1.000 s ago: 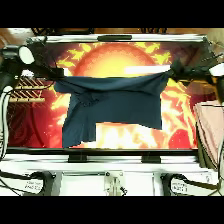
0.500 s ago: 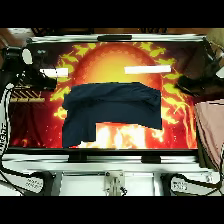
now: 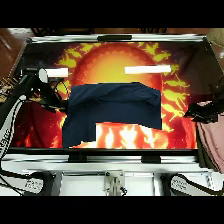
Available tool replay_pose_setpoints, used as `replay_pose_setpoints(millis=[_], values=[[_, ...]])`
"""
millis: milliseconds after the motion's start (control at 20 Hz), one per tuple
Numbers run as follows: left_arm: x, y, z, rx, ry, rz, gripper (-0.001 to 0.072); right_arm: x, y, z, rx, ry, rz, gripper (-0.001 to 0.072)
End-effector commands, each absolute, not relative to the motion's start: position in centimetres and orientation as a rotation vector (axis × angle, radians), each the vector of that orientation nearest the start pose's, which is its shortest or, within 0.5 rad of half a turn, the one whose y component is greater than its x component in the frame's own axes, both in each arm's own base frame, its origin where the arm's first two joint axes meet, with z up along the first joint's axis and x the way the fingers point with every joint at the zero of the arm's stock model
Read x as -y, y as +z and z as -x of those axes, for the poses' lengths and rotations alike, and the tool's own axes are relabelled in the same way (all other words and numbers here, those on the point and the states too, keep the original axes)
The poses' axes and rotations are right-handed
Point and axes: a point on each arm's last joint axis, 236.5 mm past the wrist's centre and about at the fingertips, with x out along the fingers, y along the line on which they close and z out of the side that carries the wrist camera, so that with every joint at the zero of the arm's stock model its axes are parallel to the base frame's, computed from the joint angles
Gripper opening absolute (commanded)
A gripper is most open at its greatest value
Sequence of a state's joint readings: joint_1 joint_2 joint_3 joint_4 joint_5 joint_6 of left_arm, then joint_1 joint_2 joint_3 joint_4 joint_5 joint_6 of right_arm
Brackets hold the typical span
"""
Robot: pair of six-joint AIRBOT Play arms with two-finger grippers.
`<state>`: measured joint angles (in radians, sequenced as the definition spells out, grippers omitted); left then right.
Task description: Fold the shirts.
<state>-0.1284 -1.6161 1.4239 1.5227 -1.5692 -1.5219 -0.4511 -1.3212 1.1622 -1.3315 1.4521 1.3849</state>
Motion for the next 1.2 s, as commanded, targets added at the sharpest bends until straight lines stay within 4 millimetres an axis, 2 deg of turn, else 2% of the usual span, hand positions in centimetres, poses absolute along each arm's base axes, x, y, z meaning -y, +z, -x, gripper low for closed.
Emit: replay_pose_setpoints(millis=[0,150,300,350,400,450,500,550,650,750,800,850,900,950,1000,1050,1100,1150], values=[[7.1,-6.3,-33.2,-1.76,-0.223,-0.052,0.0585,7.2,-1.6,-30.3,-1.512,0.034,-0.456,0.051],[7.9,-7.4,-32.9,-1.735,-0.238,-0.012,0.0585,6.8,-1.3,-31.6,-1.456,0.045,-0.487,0.051],[8.1,-8.8,-32.7,-1.722,-0.233,0.007,0.0585,6.5,-1.2,-32.0,-1.442,0.052,-0.498,0.051],[8.3,-9.0,-33.1,-1.704,-0.23,0.02,0.0559,6.5,-1.2,-31.9,-1.442,0.052,-0.499,0.051],[8.5,-9.1,-33.5,-1.687,-0.232,0.028,0.0485,6.5,-1.1,-31.9,-1.443,0.052,-0.503,0.051],[8.6,-9.2,-34.1,-1.666,-0.224,0.04,0.0485,6.3,-1.1,-32.0,-1.443,0.057,-0.51,0.051],[8.8,-9.4,-34.8,-1.639,-0.211,0.059,0.0485,6.1,-1.1,-32.0,-1.442,0.064,-0.518,0.0548],[9.2,-9.5,-35.5,-1.612,-0.211,0.084,0.0474,5.6,-1.2,-32.0,-1.446,0.082,-0.538,0.0631],[10.0,-9.7,-36.2,-1.587,-0.218,0.127,0.0451,4.3,-1.9,-31.7,-1.477,0.124,-0.598,0.063],[10.0,-9.8,-36.2,-1.59,-0.218,0.128,0.0363,3.4,-3.1,-31.7,-1.501,0.148,-0.659,0.0631],[10.0,-9.9,-36.2,-1.591,-0.218,0.128,0.0348,3.0,-3.7,-31.8,-1.509,0.156,-0.686,0.0631],[10.0,-9.9,-36.1,-1.591,-0.218,0.127,0.026,2.7,-4.2,-31.8,-1.518,0.162,-0.711,0.063],[10.0,-9.9,-36.1,-1.591,-0.218,0.127,0.0225,2.6,-4.7,-31.8,-1.53,0.164,-0.724,0.0631],[10.0,-9.8,-36.1,-1.593,-0.22,0.125,0.0146,2.5,-5.0,-31.7,-1.537,0.166,-0.731,0.0631],[9.9,-9.5,-35.8,-1.607,-0.235,0.113,0.013,2.5,-5.0,-31.7,-1.537,0.17,-0.728,0.063],[9.8,-8.8,-35.3,-1.629,-0.262,0.09,0.0151,2.4,-5.0,-31.7,-1.535,0.183,-0.717,0.0631],[9.6,-7.9,-34.9,-1.641,-0.292,0.063,0.0327,2.5,-5.0,-31.6,-1.539,0.189,-0.707,0.063],[8.9,-6.7,-34.6,-1.648,-0.308,0.026,0.0598,2.6,-5.0,-31.5,-1.541,0.192,-0.697,0.063]])
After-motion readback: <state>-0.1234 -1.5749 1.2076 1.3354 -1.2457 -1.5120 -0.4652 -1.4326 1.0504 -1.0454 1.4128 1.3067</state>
